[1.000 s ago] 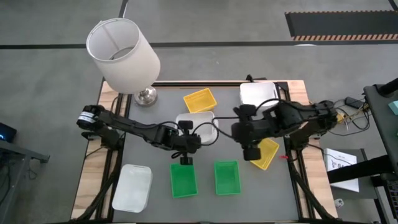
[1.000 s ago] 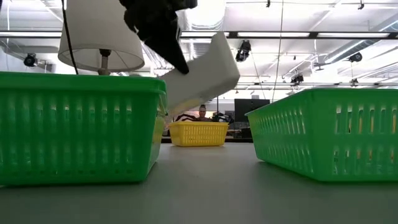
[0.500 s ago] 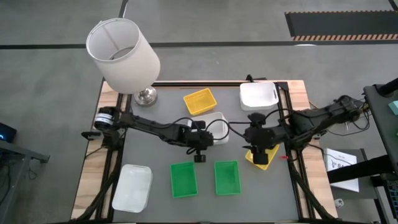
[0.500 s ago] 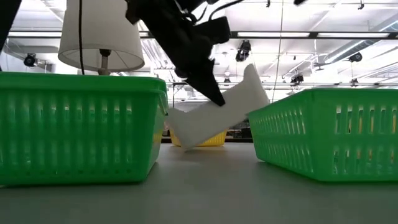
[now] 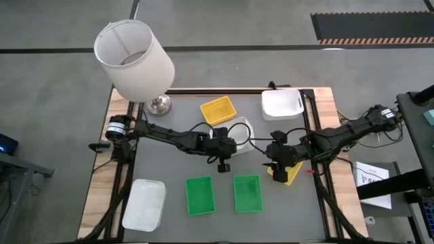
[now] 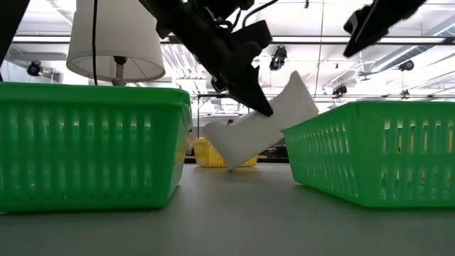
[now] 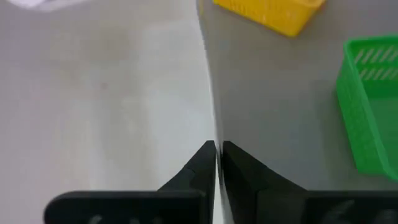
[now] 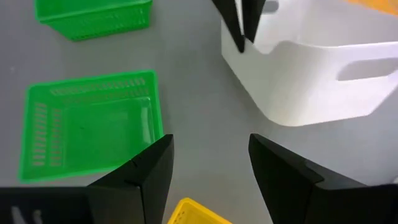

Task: Stack baskets by color
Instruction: Stack the middle white bin on the top white bin

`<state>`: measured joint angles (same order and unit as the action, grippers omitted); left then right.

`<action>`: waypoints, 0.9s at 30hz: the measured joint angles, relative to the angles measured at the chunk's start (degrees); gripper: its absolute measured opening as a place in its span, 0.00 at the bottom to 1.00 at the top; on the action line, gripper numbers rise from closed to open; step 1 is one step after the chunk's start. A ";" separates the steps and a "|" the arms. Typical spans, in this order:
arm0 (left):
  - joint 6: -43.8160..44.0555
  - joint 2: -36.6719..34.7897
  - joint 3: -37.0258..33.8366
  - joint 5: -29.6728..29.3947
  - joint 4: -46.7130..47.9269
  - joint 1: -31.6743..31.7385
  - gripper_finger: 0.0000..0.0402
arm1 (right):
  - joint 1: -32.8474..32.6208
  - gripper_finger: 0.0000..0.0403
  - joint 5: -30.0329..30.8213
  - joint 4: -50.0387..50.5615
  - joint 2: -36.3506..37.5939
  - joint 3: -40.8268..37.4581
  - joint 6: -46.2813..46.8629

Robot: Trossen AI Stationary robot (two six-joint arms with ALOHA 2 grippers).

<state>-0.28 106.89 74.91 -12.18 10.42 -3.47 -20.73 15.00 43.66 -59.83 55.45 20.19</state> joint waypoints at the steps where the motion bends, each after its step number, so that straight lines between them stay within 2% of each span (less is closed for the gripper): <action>1: 0.03 0.00 0.00 0.22 -0.39 0.09 0.05 | 0.00 0.50 0.00 -0.97 0.02 -1.03 0.31; 8: 0.02 0.11 -0.17 0.39 -5.21 0.24 0.19 | 0.00 0.50 0.11 -6.54 -0.16 -5.29 1.75; 13: -0.12 -0.95 0.04 0.63 -4.36 0.17 0.23 | 0.06 0.50 2.44 -10.29 -0.55 -6.76 1.68; 17: -1.65 -7.19 -0.21 0.57 -3.04 -0.78 0.23 | 0.73 0.50 5.72 -10.52 -2.58 -6.76 2.23; 21: -6.34 -13.69 -1.47 0.17 -4.80 -3.61 0.23 | 2.93 0.50 5.95 -14.28 -7.28 -6.76 -2.20; 27: -13.49 -21.66 -8.91 0.08 -20.45 -8.15 0.23 | 8.31 0.50 4.68 -22.34 -13.87 -6.78 -12.49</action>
<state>-13.77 85.23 66.01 -12.10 -10.04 -11.61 -12.42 19.69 21.32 -73.71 48.66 7.70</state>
